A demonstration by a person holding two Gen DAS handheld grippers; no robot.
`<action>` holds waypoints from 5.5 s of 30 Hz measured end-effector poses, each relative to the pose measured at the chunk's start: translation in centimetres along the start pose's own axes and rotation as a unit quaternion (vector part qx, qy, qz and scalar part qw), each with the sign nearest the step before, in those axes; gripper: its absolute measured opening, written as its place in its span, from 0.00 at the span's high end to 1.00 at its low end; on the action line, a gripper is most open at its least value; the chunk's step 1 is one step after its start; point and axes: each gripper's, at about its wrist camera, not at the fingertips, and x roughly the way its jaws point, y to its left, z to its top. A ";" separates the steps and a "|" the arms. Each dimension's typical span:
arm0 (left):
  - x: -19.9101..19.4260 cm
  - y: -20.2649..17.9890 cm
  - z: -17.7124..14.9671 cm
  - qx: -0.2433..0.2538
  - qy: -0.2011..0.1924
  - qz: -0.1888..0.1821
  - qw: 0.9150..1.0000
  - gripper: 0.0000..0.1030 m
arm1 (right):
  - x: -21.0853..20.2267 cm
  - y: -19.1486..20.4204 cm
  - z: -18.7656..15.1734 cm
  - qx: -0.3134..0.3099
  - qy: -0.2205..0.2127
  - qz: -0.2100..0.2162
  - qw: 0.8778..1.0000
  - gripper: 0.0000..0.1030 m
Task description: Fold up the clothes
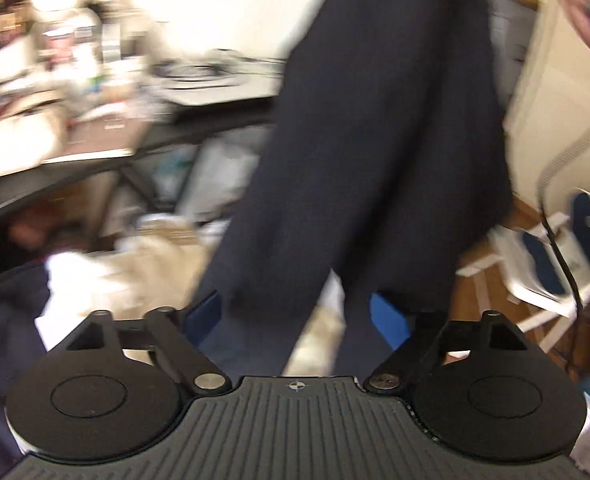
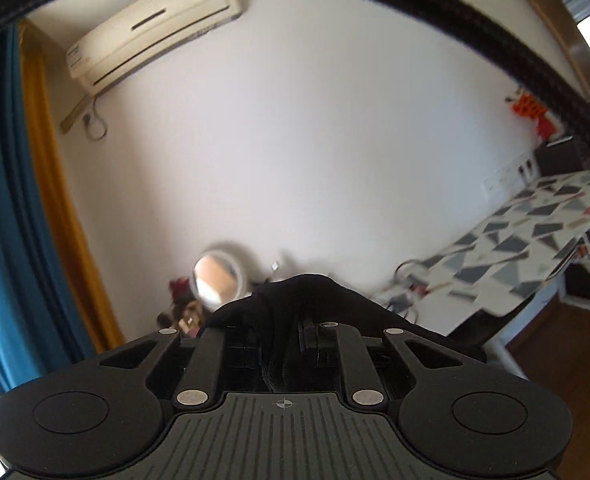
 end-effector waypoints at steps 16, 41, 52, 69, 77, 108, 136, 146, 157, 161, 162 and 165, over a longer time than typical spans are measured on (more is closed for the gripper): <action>21.2 -24.0 8.3 0.126 0.017 0.015 0.992 0.10 | -9.7 -15.1 17.5 -0.038 -0.079 -0.003 0.996 0.87; 34.8 -33.7 25.7 0.059 -0.061 -0.144 0.986 0.89 | -21.3 -43.9 32.3 -0.060 -0.195 -0.282 0.937 0.87; 46.7 -32.8 44.2 0.068 -0.128 -0.217 0.965 0.89 | -10.1 -58.2 40.2 -0.058 -0.241 -0.312 0.917 0.87; 51.5 -25.0 61.0 -0.002 -0.271 0.018 0.962 0.89 | 28.1 -80.2 51.3 -0.002 -0.183 -0.131 0.974 0.87; 57.9 -23.2 66.1 -0.093 -0.264 0.216 0.935 0.90 | 55.5 -91.7 56.0 0.022 -0.056 -0.015 0.998 0.87; 76.4 -22.6 61.3 -0.202 0.099 0.365 0.903 0.60 | 64.9 -103.0 36.4 -0.064 0.377 -0.018 0.924 0.38; 79.7 -17.2 59.5 -0.246 0.116 0.393 0.878 0.35 | 74.9 -95.3 27.0 -0.186 0.418 -0.099 0.884 0.30; 80.8 -6.2 63.5 -0.265 0.103 0.348 0.893 0.32 | 83.0 -91.0 23.2 -0.206 0.396 -0.107 0.888 0.21; 70.9 -1.4 64.1 -0.419 0.037 0.221 0.880 0.17 | 81.9 -93.8 32.1 -0.028 0.317 -0.139 0.938 0.10; 73.6 1.7 65.2 -0.464 0.026 0.242 0.852 0.17 | 84.3 -96.3 32.0 0.045 0.281 -0.217 0.934 0.06; 74.2 2.1 65.5 -0.478 0.024 0.238 0.845 0.17 | 85.0 -96.6 31.5 0.058 0.281 -0.235 0.929 0.06; 74.0 1.9 66.9 -0.496 0.003 0.198 0.845 0.18 | 86.2 -97.1 30.1 0.074 0.287 -0.265 0.918 0.07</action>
